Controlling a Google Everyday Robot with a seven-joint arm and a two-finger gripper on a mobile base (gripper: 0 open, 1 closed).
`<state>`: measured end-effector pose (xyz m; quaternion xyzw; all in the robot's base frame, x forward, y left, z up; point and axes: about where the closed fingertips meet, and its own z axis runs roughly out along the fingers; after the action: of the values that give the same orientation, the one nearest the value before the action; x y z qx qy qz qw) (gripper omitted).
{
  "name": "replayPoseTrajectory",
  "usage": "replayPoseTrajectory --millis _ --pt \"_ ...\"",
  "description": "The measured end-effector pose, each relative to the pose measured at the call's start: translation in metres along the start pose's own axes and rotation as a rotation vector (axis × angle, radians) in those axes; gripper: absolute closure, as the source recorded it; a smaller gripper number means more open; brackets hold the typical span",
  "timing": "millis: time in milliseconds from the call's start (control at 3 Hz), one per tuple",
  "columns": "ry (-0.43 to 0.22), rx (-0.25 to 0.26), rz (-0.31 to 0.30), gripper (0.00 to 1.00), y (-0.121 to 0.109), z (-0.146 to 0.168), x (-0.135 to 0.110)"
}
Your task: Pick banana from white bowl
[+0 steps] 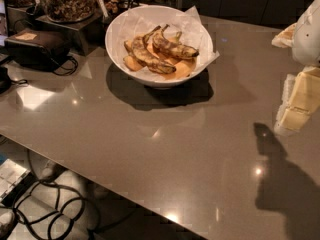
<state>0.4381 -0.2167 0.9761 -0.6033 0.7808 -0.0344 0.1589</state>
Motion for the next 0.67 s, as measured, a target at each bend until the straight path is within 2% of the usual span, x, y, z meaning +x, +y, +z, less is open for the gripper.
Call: replayPoseTrajectory --millis 667 --pt "0.013 0.001 0.016 0.0 -0.0037 -0.0028 -0.0036"
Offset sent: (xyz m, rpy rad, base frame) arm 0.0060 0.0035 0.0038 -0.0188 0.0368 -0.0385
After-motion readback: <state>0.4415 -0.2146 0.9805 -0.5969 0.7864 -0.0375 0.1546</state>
